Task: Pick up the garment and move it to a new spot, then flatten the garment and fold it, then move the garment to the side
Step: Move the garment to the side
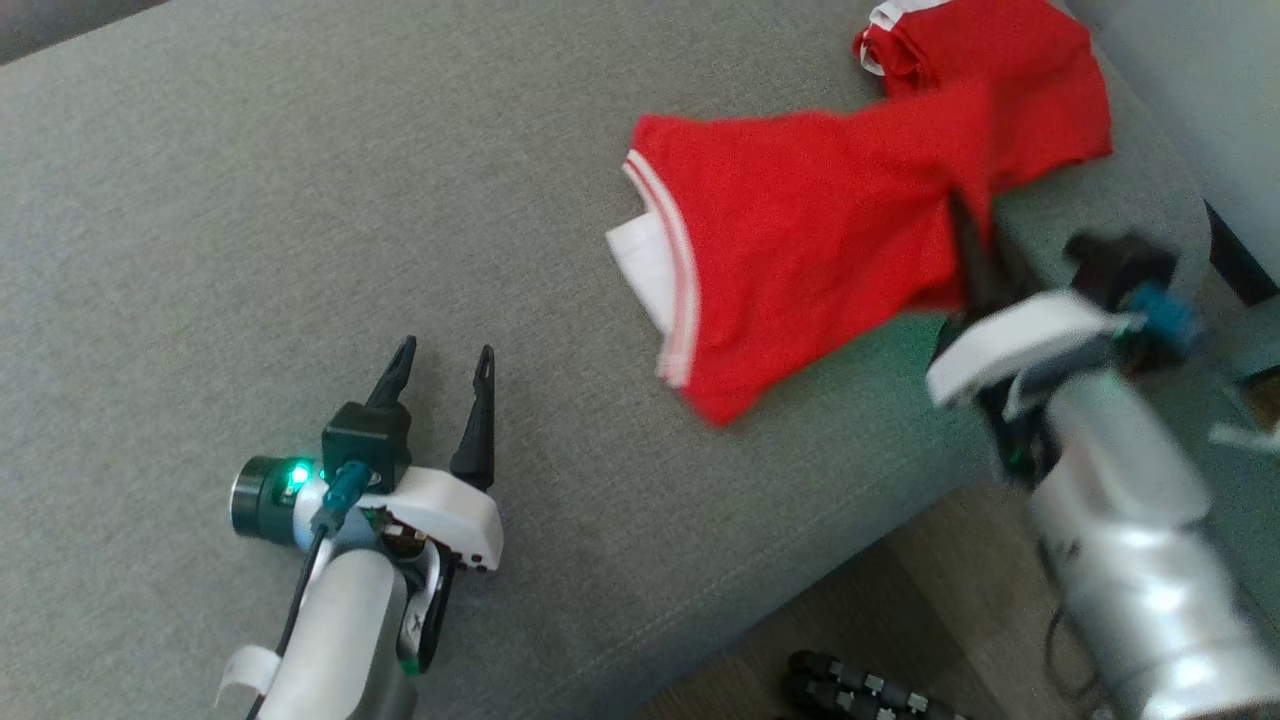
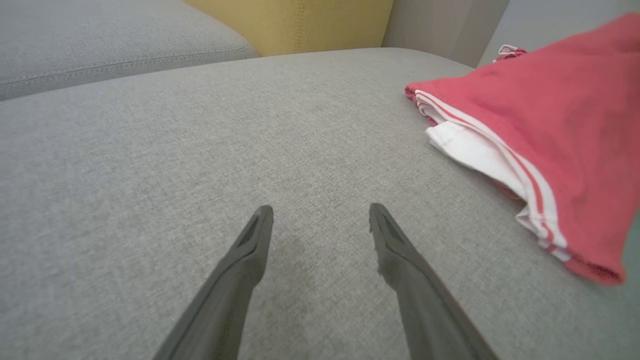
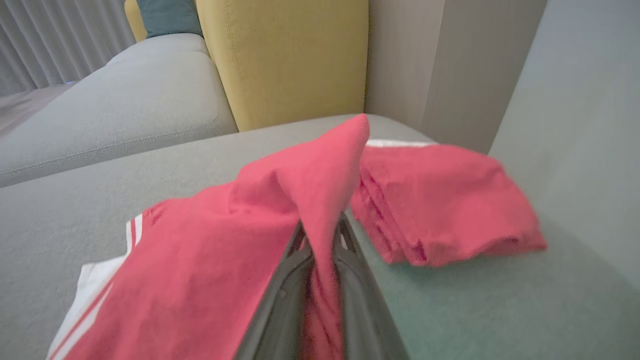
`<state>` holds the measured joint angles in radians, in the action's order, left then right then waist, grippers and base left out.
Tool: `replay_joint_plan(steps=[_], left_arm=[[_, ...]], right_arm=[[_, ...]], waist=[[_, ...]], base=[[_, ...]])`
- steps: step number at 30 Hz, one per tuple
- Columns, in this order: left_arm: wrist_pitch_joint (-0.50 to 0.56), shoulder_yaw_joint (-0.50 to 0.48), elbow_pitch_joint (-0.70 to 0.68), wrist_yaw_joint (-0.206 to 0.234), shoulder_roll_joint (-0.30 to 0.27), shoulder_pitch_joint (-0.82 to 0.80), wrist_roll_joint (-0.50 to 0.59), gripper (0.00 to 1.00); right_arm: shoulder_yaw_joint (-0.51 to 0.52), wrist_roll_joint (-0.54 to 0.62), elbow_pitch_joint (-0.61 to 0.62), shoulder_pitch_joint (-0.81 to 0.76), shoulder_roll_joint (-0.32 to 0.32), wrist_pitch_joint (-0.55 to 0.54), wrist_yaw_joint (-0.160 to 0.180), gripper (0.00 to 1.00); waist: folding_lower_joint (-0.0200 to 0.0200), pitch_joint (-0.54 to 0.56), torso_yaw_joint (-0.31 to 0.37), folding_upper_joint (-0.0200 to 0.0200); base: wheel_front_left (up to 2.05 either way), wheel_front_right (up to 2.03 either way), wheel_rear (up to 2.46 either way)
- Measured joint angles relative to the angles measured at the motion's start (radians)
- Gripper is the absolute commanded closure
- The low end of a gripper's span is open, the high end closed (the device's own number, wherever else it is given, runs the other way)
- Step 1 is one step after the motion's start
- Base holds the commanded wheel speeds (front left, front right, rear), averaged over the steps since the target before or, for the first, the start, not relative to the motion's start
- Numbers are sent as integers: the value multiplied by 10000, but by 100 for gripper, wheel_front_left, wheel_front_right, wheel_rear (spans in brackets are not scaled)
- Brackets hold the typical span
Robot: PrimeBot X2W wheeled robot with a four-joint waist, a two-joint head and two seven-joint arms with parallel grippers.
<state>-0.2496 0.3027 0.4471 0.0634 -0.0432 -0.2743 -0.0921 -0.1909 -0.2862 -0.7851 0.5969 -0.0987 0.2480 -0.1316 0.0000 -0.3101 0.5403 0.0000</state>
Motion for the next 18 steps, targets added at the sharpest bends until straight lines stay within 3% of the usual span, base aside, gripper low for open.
replay_joint_plan(steps=[9,15,16,17,18], left_arm=[[-2,-69,-159,-207,-50,12,267,0],[-73,-52,-245,-201,-44,1,309,0],[-73,-42,-255,-199,-42,-15,307,0],[-73,-38,-270,-199,-31,-35,307,0],[-73,-44,-286,-196,-13,-43,307,0]], right_arm=[[1116,1432,-863,2550,-1340,-38,0,100],[2242,2640,-1910,3180,-2017,-502,0,100],[2426,2828,-1994,3191,-2036,-500,0,69],[2656,2945,-2075,3195,-2023,-499,0,8],[2826,3028,-2146,3205,-1994,-481,0,0]], waist=[[0,-299,-570,0],[0,-463,-1058,0],[0,-494,-1125,0],[0,-518,-1185,0],[0,-536,-1233,0]], base=[[0,0,0],[0,0,0],[0,0,0],[0,0,0],[0,0,0]])
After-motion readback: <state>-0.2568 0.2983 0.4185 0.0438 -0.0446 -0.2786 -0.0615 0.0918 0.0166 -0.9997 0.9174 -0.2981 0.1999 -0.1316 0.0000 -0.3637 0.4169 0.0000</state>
